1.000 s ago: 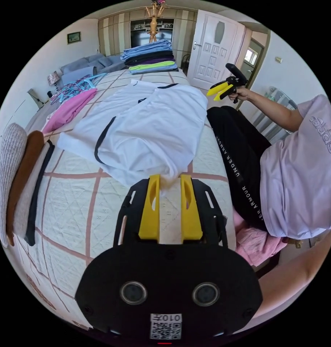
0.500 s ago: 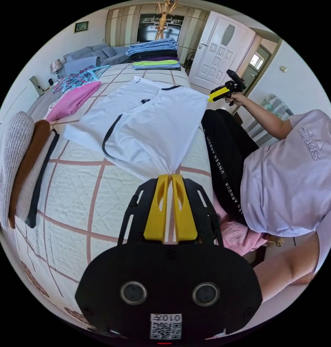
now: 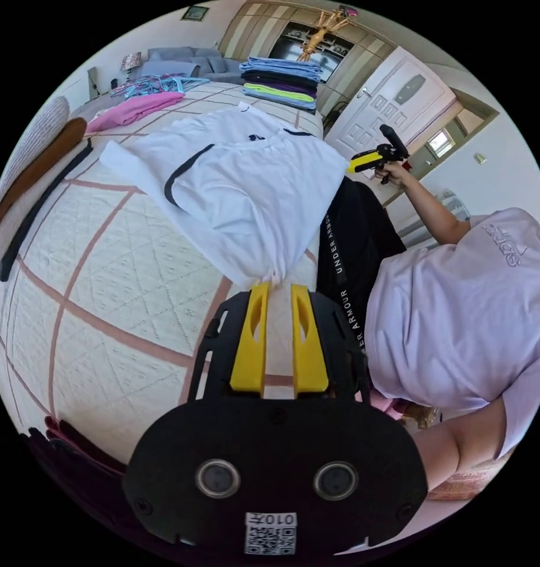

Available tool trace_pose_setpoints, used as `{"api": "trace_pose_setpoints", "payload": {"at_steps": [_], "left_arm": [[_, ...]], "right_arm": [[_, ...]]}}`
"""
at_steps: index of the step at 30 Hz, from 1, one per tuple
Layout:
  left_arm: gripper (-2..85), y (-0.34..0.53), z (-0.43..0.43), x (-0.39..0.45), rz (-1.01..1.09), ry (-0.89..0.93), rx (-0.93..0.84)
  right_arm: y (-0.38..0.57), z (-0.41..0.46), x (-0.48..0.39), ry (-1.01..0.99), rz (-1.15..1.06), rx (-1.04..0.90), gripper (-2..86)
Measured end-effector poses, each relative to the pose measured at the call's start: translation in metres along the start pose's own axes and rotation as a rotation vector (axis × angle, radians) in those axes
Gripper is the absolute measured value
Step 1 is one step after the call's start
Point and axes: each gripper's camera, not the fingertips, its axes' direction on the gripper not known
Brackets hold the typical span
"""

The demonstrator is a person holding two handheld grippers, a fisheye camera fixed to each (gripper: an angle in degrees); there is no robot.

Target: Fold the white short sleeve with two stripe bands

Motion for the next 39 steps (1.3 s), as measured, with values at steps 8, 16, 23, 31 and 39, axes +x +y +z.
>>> {"api": "trace_pose_setpoints", "payload": {"at_steps": [8,16,23,31,39], "left_arm": [[6.6,-0.025,-0.080,-0.057,-0.249,-0.255,0.323],[8.4,-0.111,-0.031,-0.174,-0.527,-0.362,0.363],[8.7,-0.125,-0.004,-0.188,-0.640,-0.355,0.288],[4.2,-0.143,0.008,-0.157,-0.436,-0.268,0.252],[0.2,-0.116,-0.040,-0.118,-0.428,-0.514,0.402]], "right_arm": [[0.044,-0.033,-0.033,0.127,0.156,0.217,10.2],[0.055,-0.049,-0.081,0.254,0.207,0.333,10.6],[0.086,-0.028,-0.103,0.282,0.242,0.300,10.5],[0.084,0.001,-0.107,0.210,0.234,0.296,10.3],[0.078,0.016,-0.124,0.205,0.195,0.276,9.1]]}}
